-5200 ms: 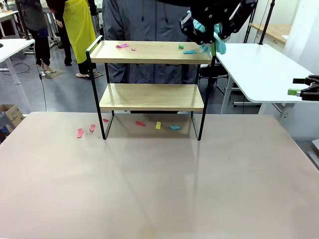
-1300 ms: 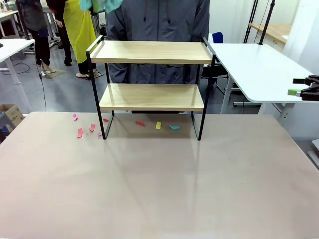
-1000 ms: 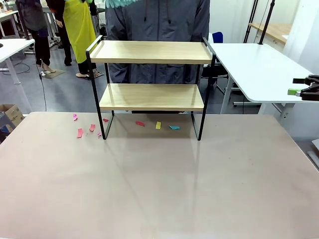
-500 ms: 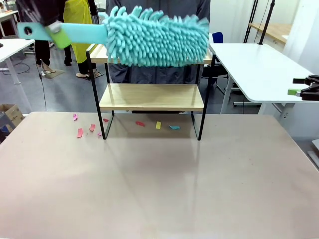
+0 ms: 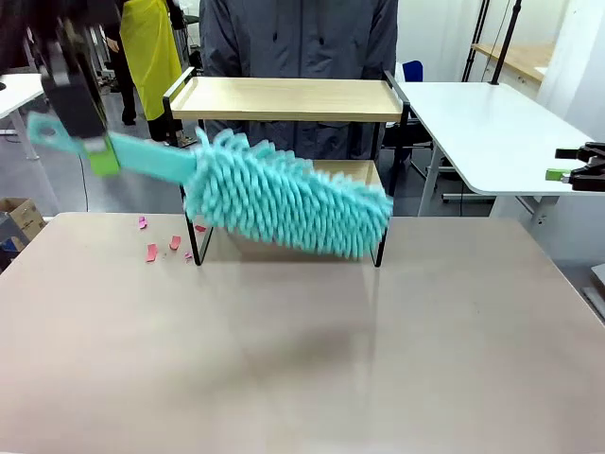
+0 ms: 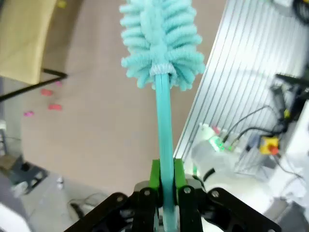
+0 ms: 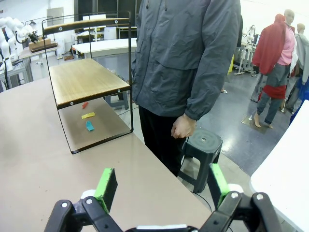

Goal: Clean the shelf.
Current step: Clean the specific section of the Shelf indicated by the human with the Duster.

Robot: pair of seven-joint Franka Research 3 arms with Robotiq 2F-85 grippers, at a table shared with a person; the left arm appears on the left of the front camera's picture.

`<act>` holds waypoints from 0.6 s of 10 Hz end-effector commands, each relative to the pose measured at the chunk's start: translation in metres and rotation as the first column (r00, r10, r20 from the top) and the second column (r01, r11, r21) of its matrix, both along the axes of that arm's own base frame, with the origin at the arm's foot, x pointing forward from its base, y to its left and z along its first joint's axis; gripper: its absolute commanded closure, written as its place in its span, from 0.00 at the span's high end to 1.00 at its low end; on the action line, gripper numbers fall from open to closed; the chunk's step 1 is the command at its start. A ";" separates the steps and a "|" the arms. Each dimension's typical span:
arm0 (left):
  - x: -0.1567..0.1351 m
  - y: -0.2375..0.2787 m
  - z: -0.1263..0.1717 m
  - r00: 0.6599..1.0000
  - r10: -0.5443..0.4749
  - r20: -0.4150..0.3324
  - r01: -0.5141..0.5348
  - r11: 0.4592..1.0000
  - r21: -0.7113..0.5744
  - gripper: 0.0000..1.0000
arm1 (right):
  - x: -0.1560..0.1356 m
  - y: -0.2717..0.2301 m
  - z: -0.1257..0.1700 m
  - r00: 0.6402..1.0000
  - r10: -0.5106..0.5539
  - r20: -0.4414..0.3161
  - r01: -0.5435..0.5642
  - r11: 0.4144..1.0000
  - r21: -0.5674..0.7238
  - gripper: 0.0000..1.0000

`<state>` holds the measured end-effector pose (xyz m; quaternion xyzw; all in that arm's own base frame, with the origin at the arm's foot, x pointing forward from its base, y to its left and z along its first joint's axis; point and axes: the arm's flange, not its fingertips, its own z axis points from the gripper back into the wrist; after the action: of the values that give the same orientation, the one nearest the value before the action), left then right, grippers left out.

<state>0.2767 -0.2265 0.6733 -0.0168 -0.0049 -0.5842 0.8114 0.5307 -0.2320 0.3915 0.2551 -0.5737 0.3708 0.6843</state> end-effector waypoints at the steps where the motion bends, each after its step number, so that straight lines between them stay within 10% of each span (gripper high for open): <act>1: -0.001 0.000 -0.041 0.995 -0.095 0.007 0.095 0.994 0.045 0.13 | 0.002 0.002 0.005 1.000 -0.015 -0.015 0.015 1.000 -0.015 1.00; 6: -0.014 0.026 -0.111 0.998 -0.042 -0.054 0.044 0.998 0.041 0.13 | 0.002 0.002 0.005 1.000 -0.015 -0.015 0.015 1.000 -0.015 1.00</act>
<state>0.2663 -0.2140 0.5568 -0.0118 0.0461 -0.6007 0.7981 0.5307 -0.2321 0.3915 0.2551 -0.5737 0.3708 0.6843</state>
